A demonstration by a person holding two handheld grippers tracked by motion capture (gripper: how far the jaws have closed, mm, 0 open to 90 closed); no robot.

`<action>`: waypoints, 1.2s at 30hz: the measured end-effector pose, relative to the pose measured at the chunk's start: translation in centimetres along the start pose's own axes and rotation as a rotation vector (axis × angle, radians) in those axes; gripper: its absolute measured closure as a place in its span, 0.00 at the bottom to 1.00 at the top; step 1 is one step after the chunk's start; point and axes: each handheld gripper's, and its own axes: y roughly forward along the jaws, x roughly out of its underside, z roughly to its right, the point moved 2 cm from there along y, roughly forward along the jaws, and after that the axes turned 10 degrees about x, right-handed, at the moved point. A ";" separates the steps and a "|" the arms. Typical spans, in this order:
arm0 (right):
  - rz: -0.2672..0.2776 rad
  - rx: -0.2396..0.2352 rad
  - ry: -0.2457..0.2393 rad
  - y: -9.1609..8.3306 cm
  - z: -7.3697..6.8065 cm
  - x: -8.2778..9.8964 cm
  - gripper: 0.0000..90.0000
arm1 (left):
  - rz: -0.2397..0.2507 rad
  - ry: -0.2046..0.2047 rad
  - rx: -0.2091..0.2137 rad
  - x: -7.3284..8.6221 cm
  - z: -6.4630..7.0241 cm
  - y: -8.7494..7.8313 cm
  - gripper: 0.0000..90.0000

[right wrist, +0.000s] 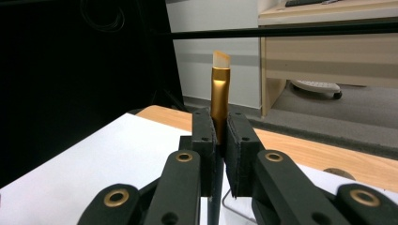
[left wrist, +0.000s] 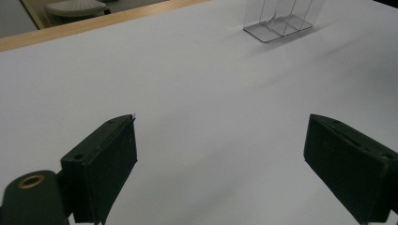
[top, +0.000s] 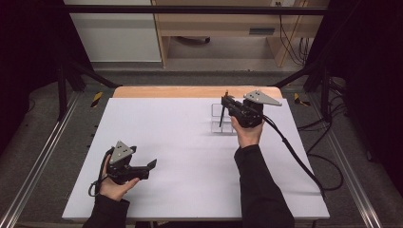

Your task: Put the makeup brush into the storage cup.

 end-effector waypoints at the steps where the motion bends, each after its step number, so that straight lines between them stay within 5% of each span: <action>1: 0.000 0.000 0.000 0.0 0.0 0.0 0.93 | 0.000 0.000 0.000 0.0 0.0 0.0 0.10; 36: 0.026 0.088 0.009 3.6 1.8 -2.1 0.93 | 0.004 0.003 0.011 0.0 -0.1 -0.2 0.10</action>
